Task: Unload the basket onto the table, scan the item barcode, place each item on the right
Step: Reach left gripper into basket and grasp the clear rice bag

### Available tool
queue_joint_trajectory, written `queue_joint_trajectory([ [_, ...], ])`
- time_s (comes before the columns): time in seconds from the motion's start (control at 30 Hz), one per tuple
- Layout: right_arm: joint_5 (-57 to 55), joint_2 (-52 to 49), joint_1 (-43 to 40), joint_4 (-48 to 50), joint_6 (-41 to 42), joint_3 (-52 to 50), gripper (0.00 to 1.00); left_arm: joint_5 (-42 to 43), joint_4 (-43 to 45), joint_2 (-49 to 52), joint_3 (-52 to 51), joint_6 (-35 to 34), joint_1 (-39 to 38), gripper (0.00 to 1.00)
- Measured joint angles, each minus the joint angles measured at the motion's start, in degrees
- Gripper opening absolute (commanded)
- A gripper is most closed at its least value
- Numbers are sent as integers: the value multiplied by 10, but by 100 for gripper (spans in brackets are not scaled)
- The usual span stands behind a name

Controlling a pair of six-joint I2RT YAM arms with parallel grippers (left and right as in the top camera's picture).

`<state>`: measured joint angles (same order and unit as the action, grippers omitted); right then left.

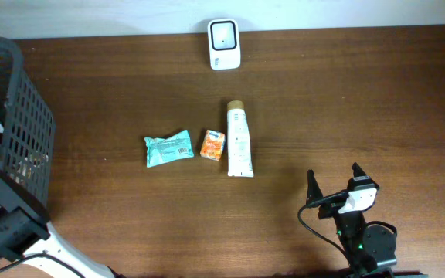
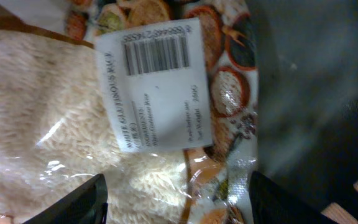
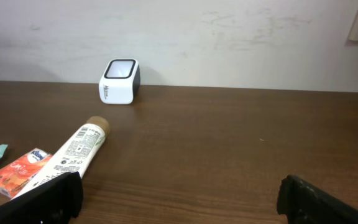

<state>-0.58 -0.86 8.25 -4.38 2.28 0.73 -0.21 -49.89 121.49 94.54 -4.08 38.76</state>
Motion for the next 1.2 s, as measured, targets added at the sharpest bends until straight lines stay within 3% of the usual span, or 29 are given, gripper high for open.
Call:
queue_joint_trajectory([
  [0.1, 0, 0, 0, 0, 1, 0, 98, -29, 12, 0, -9, -18, -5, 74],
  [0.17, 0, 0, 0, 0, 1, 0, 98, -34, 14, 0, -10, -21, -5, 64],
  [0.27, 0, 0, 0, 0, 0, 0, 98, -48, 14, 6, -10, -29, -6, 33],
  [0.3, 0, 0, 0, 0, 0, 0, 98, -48, 14, 6, -10, -30, -6, 18],
  [0.4, 0, 0, 0, 0, 1, 0, 98, -49, 12, 6, -7, -32, -8, 0],
  [0.6, 0, 0, 0, 0, 1, 0, 98, -54, -8, 7, 3, -31, -8, 0],
  [0.7, 0, 0, 0, 0, 1, 0, 98, -56, -72, 19, 39, -31, -8, 0],
  [0.9, 0, 0, 0, 0, 0, 0, 98, -47, -246, 49, 241, -31, -6, 0],
  [1.03, 0, 0, 0, 0, 0, 0, 98, -1, -262, 29, 309, -31, -6, 0],
  [1.2, 0, 0, 0, 0, 0, 0, 98, 32, -251, -85, 330, -37, -6, 0],
])
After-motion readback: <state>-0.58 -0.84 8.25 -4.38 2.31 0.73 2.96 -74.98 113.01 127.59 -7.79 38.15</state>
